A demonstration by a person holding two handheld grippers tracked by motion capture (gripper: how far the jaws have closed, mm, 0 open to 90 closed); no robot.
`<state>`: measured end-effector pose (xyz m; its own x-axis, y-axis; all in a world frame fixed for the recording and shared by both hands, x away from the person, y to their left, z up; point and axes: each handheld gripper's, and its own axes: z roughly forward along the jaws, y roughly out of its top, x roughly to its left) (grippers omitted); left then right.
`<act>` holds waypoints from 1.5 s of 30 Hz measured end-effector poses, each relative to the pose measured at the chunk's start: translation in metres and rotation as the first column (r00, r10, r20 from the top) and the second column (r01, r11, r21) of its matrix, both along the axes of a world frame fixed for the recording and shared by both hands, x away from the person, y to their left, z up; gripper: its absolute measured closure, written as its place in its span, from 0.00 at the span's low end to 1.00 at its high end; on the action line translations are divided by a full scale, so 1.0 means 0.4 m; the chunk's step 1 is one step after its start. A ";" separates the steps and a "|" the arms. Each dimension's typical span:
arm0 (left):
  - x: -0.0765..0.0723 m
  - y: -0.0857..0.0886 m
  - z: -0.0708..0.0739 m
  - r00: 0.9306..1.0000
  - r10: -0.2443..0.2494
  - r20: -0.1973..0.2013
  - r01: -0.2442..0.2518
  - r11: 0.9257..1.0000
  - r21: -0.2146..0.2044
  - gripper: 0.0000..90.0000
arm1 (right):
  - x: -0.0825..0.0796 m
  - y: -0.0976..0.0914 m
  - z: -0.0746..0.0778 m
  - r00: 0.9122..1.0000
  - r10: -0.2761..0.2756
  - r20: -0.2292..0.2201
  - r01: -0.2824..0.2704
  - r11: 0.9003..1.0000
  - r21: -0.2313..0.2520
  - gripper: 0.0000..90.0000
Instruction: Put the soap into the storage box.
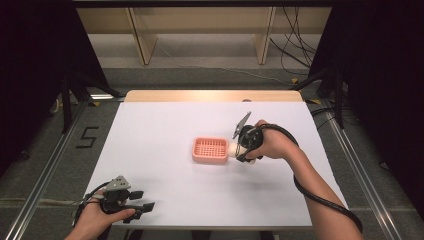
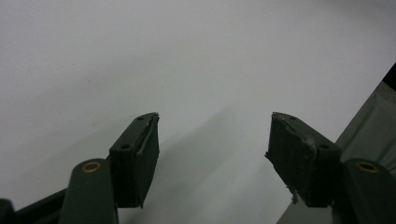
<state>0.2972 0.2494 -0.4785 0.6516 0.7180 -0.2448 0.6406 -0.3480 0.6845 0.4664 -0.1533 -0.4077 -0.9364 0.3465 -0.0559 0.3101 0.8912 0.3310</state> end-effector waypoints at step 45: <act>-0.001 -0.004 0.000 1.000 0.017 0.003 -0.017 1.000 -0.026 0.37 | 0.023 0.054 0.020 1.000 0.005 0.008 -0.005 1.000 -0.004 0.56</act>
<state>0.2968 0.2478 -0.4784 0.6404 0.7223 -0.2610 0.6439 -0.3196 0.6952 0.4754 -0.1317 -0.3995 -0.9377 0.3414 -0.0653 0.3026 0.8942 0.3298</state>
